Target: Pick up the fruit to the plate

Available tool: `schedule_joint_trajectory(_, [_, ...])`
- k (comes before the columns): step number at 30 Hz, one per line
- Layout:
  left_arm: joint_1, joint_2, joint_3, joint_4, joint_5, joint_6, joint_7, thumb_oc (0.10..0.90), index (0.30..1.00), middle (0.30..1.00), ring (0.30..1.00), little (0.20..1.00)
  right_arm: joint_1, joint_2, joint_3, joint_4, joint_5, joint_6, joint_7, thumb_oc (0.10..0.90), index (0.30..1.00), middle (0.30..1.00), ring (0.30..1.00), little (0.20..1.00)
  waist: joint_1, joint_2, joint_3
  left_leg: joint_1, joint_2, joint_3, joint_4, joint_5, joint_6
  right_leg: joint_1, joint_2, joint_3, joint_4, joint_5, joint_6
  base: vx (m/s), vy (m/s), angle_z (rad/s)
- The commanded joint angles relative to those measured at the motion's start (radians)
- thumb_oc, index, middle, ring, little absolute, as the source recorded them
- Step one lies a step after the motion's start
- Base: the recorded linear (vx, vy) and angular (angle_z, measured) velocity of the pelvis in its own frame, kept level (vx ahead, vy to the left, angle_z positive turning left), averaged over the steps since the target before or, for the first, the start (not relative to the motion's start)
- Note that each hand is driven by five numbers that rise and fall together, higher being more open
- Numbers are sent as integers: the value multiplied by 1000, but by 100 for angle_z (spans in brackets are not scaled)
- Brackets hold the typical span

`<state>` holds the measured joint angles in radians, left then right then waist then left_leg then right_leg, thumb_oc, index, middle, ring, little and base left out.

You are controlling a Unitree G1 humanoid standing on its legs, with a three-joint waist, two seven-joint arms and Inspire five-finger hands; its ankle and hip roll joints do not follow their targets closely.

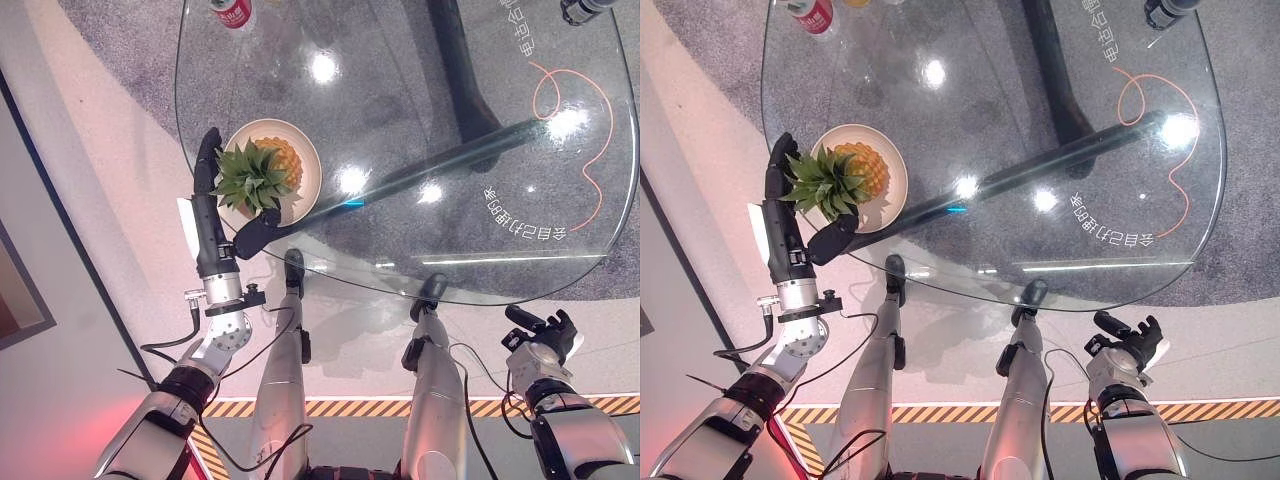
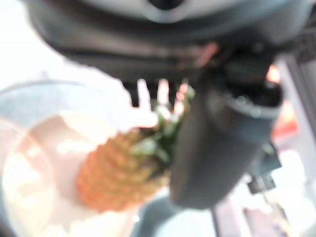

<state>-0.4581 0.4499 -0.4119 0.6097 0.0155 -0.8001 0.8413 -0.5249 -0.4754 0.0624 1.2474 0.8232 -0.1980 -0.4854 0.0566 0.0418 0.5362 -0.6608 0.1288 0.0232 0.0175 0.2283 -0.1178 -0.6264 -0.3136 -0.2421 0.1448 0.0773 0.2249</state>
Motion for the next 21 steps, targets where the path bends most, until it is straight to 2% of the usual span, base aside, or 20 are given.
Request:
schedule_joint_trajectory(1, [-13, 20, 34, -73, 54, -57, 50, 800, 900, 900, 900, 900, 43, -60, -35, -1, -9, -30, -24, 800, 900, 900, 900, 900, 23, 4, -16, 37, 38, -9, 12, -83, -20, -49, 0, -6, 31, 77, 10, 0, 0, 0])
schedule_joint_trajectory(21, [-33, 46, 40, -156, 25, -88, 5, 800, 900, 900, 900, 900, 35, -60, -42, 8, -14, -29, -19, 800, 900, 900, 900, 900, 28, 1, -16, 58, 37, -14, 9, -84, -19, -21, -2, -5, 18, 82, 13, 0, 0, 0])
